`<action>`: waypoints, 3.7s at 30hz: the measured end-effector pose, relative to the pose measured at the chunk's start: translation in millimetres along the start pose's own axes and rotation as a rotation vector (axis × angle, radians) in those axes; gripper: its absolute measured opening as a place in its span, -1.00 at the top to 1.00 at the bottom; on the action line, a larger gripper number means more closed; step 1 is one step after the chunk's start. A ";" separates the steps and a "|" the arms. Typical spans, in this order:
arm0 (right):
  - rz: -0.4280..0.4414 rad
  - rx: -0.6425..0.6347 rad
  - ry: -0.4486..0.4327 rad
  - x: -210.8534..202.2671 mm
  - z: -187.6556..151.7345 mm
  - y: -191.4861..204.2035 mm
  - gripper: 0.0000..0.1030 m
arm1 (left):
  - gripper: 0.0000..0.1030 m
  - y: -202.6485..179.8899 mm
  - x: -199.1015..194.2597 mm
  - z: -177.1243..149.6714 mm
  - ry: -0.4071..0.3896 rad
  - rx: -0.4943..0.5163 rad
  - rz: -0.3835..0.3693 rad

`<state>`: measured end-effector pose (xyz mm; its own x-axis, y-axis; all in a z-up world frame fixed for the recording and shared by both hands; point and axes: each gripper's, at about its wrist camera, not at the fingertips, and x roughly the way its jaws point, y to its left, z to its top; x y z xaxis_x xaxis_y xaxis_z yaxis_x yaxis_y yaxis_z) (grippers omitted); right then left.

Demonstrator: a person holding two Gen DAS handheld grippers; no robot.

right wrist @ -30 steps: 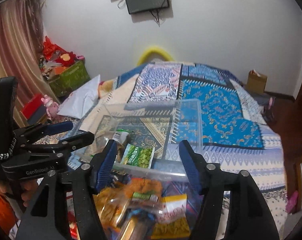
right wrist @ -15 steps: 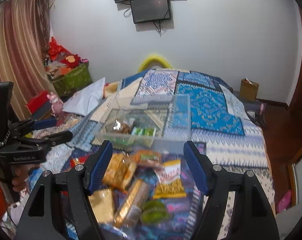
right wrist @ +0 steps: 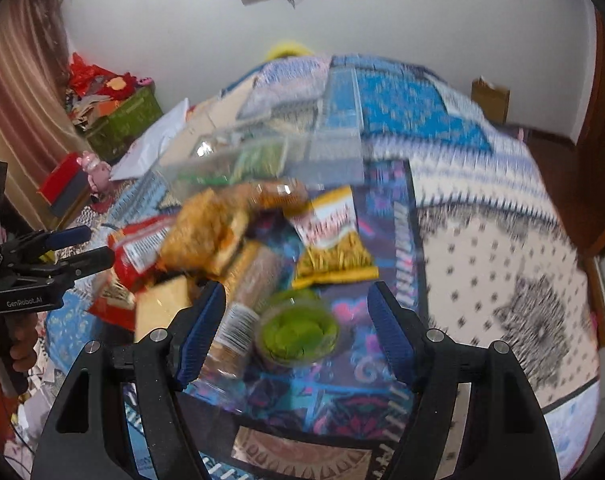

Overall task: Organize snacks
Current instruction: 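Move left tool to red snack bag while right tool reaches green jelly cup, then close left tool on red bag while right tool grasps green jelly cup, then lower red bag and jelly cup into the clear box and open both tools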

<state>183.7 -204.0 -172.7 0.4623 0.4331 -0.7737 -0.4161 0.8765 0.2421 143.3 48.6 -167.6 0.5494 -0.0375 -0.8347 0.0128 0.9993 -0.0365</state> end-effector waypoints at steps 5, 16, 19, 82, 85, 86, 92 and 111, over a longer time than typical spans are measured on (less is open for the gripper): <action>0.004 0.022 0.027 11.4 -9.8 -3.6 -0.37 | -0.60 -2.5 18.2 5.3 0.027 0.022 0.006; 0.047 0.063 0.051 20.1 -18.7 -11.8 -0.37 | -0.61 6.7 31.7 26.9 0.041 0.046 0.011; 0.072 0.083 0.052 21.8 -19.1 -16.6 -0.37 | -0.61 5.3 30.3 34.6 0.034 0.082 0.004; 0.080 0.015 -0.224 -35.0 68.0 4.0 -0.11 | -0.36 18.8 -57.1 67.2 -0.212 0.024 -0.070; 0.080 0.008 -0.251 -36.1 83.0 6.1 -0.11 | -0.36 16.4 -58.6 79.0 -0.241 0.009 -0.078; 0.078 0.004 -0.259 -36.0 88.0 6.9 -0.11 | -0.36 15.9 -57.3 82.1 -0.246 0.008 -0.078; 0.067 -0.020 -0.303 -29.8 116.3 9.7 -0.11 | -0.36 9.9 -43.7 107.7 -0.268 -0.010 -0.097; 0.002 -0.049 -0.152 69.1 155.0 -4.3 -0.11 | -0.36 -5.2 74.1 151.7 -0.138 -0.071 -0.156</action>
<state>338.8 -145.3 -136.5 0.5734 0.4649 -0.6746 -0.4530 0.8660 0.2118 310.7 42.0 -145.8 0.6544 -0.1848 -0.7332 0.0498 0.9781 -0.2021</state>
